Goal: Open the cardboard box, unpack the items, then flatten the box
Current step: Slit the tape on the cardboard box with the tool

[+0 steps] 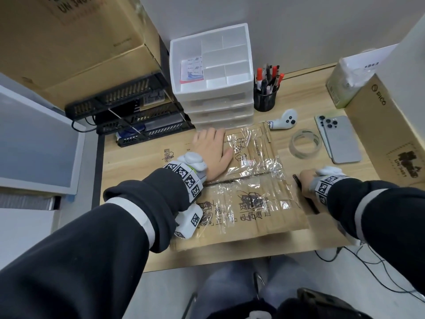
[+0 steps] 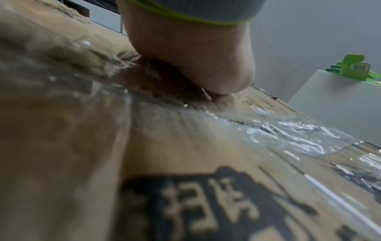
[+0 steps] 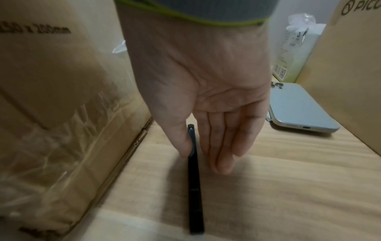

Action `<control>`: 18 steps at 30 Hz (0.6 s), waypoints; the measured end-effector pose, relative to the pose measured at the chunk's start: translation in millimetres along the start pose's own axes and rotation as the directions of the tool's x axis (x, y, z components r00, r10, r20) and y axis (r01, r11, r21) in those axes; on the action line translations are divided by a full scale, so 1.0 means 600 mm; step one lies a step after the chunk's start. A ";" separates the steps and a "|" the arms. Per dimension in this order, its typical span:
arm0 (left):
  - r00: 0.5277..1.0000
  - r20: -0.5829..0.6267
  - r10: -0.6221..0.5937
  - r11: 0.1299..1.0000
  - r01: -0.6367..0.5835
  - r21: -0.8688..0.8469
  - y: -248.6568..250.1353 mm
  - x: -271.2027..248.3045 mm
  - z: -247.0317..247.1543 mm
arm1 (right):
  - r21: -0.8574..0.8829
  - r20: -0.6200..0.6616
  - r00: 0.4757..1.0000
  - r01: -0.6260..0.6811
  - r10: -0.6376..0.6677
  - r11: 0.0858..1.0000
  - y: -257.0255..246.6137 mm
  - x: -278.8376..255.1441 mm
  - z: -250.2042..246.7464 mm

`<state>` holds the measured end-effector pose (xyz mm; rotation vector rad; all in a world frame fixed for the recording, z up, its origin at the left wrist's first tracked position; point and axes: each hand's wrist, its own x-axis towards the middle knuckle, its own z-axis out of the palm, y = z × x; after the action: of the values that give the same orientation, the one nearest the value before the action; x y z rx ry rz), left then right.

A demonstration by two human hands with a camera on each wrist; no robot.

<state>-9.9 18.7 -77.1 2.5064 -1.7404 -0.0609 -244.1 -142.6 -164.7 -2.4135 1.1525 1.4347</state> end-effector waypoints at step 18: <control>1.000 0.023 0.018 0.999 -0.018 0.028 0.000 -0.001 -0.001 | 0.142 0.015 0.998 0.057 -0.060 0.988 0.008 0.062 0.046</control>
<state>-10.1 19.0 -76.3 2.5189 -1.7843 -0.0647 -256.7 -154.4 -207.9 -2.3126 1.1281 1.3092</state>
